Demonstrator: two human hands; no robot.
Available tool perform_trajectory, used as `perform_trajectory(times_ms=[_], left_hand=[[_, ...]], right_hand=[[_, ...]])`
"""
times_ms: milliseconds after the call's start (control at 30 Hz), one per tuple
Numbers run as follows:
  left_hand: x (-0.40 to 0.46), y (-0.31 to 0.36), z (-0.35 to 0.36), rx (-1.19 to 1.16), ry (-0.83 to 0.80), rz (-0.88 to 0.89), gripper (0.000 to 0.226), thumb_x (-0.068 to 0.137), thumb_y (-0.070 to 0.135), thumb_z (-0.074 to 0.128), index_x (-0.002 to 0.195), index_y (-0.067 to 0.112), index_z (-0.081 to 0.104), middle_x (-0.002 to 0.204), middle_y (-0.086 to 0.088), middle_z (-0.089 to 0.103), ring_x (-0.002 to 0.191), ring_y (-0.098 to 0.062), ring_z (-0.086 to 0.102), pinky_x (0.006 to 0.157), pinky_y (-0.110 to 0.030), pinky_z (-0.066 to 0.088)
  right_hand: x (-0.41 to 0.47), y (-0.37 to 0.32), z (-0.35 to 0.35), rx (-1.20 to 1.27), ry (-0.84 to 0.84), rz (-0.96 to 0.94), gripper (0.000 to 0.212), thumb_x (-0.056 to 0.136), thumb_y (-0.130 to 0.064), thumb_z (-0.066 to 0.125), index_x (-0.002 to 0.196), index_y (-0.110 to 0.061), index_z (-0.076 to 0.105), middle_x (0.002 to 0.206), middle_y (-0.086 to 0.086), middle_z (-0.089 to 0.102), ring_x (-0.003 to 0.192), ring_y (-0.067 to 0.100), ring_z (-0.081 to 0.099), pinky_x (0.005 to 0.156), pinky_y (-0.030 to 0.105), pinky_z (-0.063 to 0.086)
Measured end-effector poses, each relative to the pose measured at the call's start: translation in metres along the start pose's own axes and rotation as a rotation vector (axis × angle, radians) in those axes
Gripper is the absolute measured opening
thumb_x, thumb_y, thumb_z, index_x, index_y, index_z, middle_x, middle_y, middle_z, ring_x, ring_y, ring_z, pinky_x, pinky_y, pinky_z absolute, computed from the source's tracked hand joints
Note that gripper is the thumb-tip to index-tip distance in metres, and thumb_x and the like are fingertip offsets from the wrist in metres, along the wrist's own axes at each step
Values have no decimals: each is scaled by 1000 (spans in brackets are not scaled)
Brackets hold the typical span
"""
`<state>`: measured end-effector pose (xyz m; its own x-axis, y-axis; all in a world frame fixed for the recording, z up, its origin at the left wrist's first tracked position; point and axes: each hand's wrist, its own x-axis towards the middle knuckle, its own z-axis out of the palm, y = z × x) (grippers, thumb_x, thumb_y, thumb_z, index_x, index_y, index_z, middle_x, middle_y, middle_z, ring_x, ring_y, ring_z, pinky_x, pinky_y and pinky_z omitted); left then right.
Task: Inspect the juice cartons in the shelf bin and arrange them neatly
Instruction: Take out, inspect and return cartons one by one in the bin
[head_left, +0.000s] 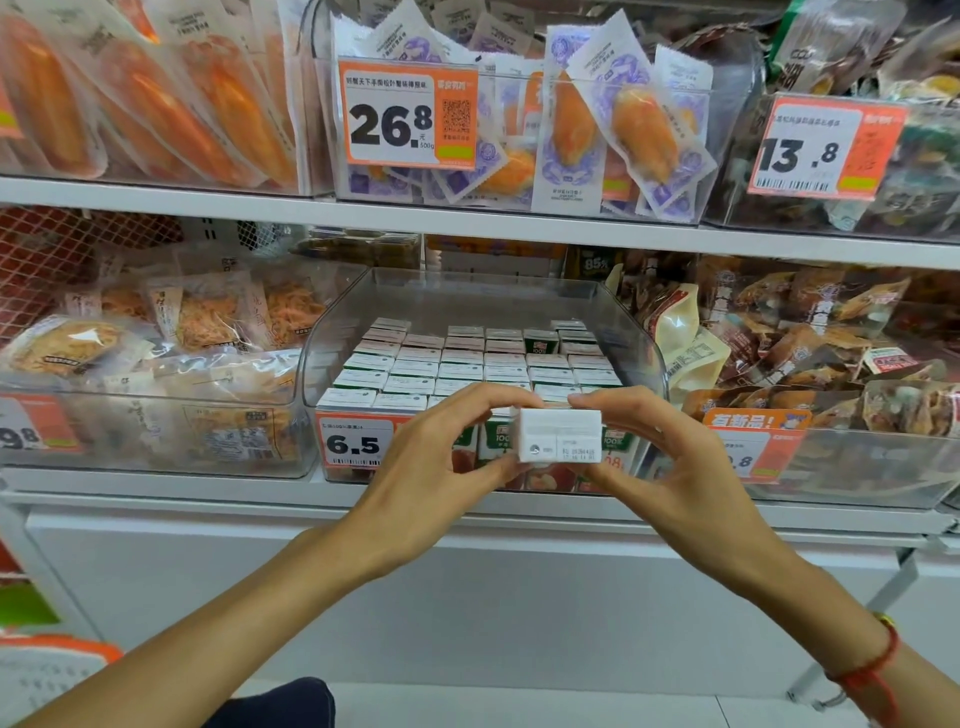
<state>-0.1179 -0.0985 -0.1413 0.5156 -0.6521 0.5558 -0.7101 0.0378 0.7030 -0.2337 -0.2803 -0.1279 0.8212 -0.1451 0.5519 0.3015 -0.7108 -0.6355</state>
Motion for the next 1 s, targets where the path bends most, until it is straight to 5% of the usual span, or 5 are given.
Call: perform_trajectory(times_ms=[367,500,600,833,1000], left_hand=[[1,3,2,-291,-89,-171,52,88,32,67,125,59,44,121,25,61,110,3,61,81,-11,52],[3,1,2,-386,-27,-247,36,84,35,65,114,52,53,118,14,65,104,-1,65,71,-17,55],[3,-4,1,-477,30,-339,35,83,36,64,114,48,55,116,7,71,100,-12,71,75,-25,59],[7,-10,-3,-711,43,-698,31,92,25,65,123,24,59,100,-9,76,89,-21,75,67,-23,59],[7,-13,-3,-618,-82,-888,68,61,59,74,116,20,65,84,-5,77,74,-16,75,62,-29,59]], right_hand=[[-4,5,7,86,28,74,46,80,-52,58,124,-46,48,102,-21,69,100,-2,65,78,17,56],[-4,3,13,78,-93,64,58,86,-43,56,134,-64,30,123,-50,45,115,-15,51,78,3,47],[-4,6,14,51,-163,66,63,88,-41,55,140,-61,25,132,-51,34,125,-15,41,88,3,42],[-2,2,16,166,-157,168,56,79,-50,63,132,-37,56,116,-18,68,102,1,66,85,15,52],[2,0,20,387,6,387,33,69,-56,67,86,-31,80,88,-7,77,84,11,73,74,20,58]])
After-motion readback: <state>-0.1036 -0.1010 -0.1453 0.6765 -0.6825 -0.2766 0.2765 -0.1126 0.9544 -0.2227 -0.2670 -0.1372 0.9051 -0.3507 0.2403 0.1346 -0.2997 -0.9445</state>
